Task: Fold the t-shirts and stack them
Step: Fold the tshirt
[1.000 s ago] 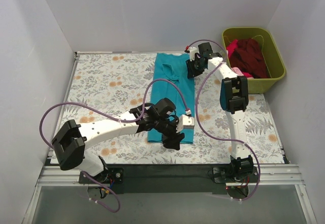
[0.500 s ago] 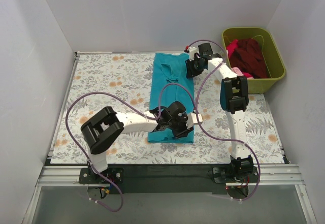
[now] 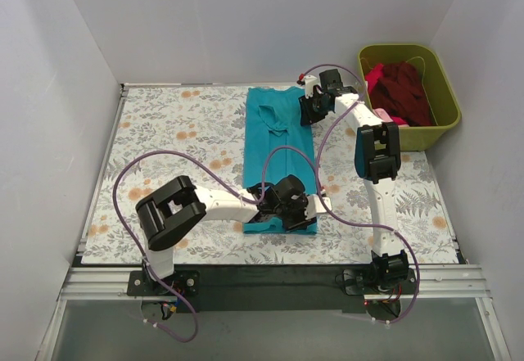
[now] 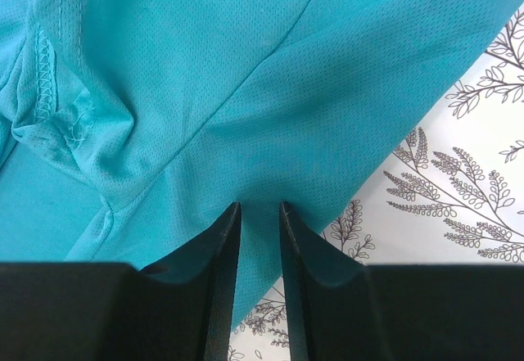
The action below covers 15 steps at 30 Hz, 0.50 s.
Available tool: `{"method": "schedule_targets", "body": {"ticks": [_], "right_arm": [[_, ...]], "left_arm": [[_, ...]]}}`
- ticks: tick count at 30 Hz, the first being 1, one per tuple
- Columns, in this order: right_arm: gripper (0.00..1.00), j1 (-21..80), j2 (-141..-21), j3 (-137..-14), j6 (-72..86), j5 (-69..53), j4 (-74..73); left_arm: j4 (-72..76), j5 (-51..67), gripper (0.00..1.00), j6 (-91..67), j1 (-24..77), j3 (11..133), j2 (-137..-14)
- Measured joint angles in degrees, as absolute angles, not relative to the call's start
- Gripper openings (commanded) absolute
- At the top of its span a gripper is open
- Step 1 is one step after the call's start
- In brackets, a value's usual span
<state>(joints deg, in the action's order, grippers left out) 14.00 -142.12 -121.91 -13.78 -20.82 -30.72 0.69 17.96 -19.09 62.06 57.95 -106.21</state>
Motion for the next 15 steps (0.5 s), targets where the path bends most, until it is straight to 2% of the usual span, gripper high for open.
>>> {"method": "schedule_targets", "body": {"ticks": [3, 15], "right_arm": [[0.33, 14.0, -142.12, -121.91, -13.76, -20.78, -30.74], [0.33, 14.0, -142.12, -121.91, -13.63, -20.86, -30.65]], "left_arm": [[0.36, 16.45, 0.39, -19.79, 63.05, 57.71, -105.62], [-4.36, 14.04, 0.41, -23.53, 68.75, 59.64, -103.13]]}}
